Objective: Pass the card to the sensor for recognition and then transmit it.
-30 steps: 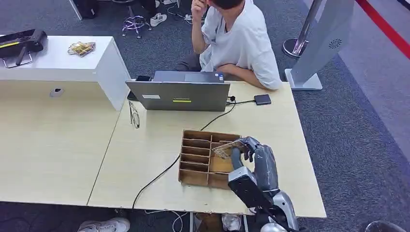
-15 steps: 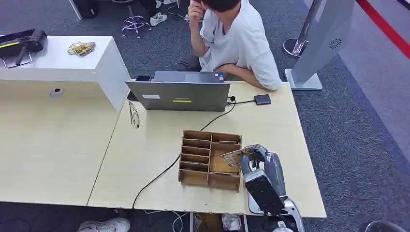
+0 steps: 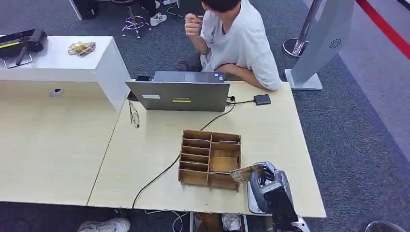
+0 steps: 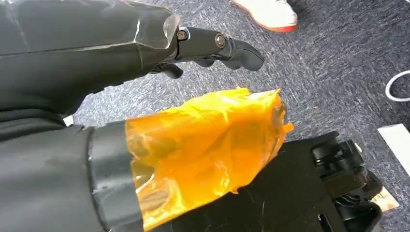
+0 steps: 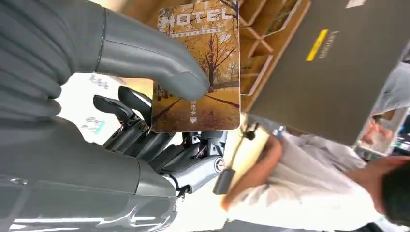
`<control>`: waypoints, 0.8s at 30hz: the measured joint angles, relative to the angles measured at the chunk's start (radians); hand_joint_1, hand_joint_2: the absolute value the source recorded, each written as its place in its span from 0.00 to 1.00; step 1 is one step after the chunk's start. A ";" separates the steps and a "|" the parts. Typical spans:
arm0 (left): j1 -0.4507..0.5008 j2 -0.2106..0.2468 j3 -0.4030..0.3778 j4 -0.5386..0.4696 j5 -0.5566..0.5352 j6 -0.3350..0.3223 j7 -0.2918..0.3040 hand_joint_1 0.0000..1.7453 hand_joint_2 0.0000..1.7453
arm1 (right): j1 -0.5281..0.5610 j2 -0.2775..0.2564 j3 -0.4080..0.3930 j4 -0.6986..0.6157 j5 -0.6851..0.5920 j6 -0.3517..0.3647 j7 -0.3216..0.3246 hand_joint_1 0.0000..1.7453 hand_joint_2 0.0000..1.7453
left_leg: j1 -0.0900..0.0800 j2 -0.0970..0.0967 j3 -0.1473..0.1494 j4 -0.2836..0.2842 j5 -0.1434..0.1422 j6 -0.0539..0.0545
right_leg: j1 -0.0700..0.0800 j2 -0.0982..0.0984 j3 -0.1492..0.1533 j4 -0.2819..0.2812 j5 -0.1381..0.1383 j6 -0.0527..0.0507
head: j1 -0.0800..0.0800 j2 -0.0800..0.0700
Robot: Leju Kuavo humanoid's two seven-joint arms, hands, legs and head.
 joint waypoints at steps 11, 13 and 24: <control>0.003 0.000 0.012 0.000 0.006 0.004 0.000 0.00 0.00 | 0.065 -0.011 -0.002 0.028 0.010 -0.036 0.052 1.00 1.00 | 0.000 0.000 0.000 0.000 0.000 0.000 | 0.000 0.000 0.000 0.000 0.000 0.000 | 0.000 0.000; 0.003 0.000 0.013 0.000 0.006 0.004 0.000 0.00 0.00 | 0.069 -0.012 -0.002 0.037 0.013 -0.043 0.065 1.00 1.00 | 0.000 0.000 0.000 0.000 0.000 0.000 | 0.000 0.000 0.000 0.000 0.000 0.000 | 0.000 0.000; 0.003 -0.006 0.014 0.000 0.000 0.003 0.000 0.00 0.00 | 0.066 -0.018 0.021 0.100 0.035 -0.074 0.118 1.00 1.00 | 0.000 0.000 0.000 0.000 0.000 0.000 | 0.000 0.000 0.000 0.000 0.000 0.000 | 0.000 0.000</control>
